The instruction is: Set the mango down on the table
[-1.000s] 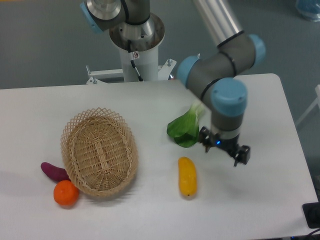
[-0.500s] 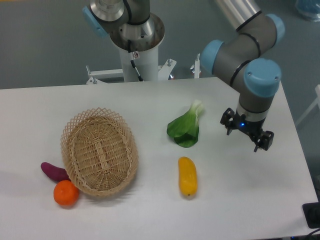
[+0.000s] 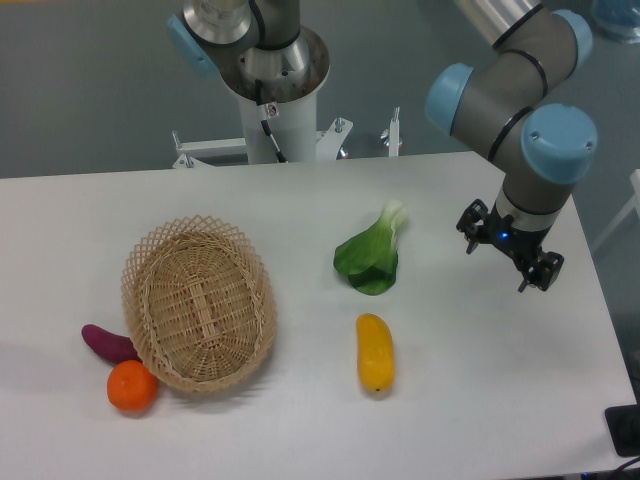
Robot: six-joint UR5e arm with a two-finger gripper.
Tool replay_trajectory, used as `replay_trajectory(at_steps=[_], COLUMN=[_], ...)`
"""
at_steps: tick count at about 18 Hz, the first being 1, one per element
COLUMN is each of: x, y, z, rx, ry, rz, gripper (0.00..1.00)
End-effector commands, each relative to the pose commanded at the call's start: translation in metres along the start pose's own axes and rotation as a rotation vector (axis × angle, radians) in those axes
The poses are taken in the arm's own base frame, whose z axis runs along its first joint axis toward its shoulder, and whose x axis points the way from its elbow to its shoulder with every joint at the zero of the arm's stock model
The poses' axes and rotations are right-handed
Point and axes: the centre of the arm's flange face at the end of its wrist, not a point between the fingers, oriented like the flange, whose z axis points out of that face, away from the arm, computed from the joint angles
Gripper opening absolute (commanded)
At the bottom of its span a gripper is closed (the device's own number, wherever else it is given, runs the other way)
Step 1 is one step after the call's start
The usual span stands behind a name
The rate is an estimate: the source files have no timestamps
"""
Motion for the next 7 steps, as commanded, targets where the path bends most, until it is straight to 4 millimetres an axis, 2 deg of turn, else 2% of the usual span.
replay_trajectory(at_steps=[7], x=[-0.0013], y=[0.0011], z=[-0.0009], rx=[0.009], ry=[0.005], rz=[-0.003], gripper=[1.00])
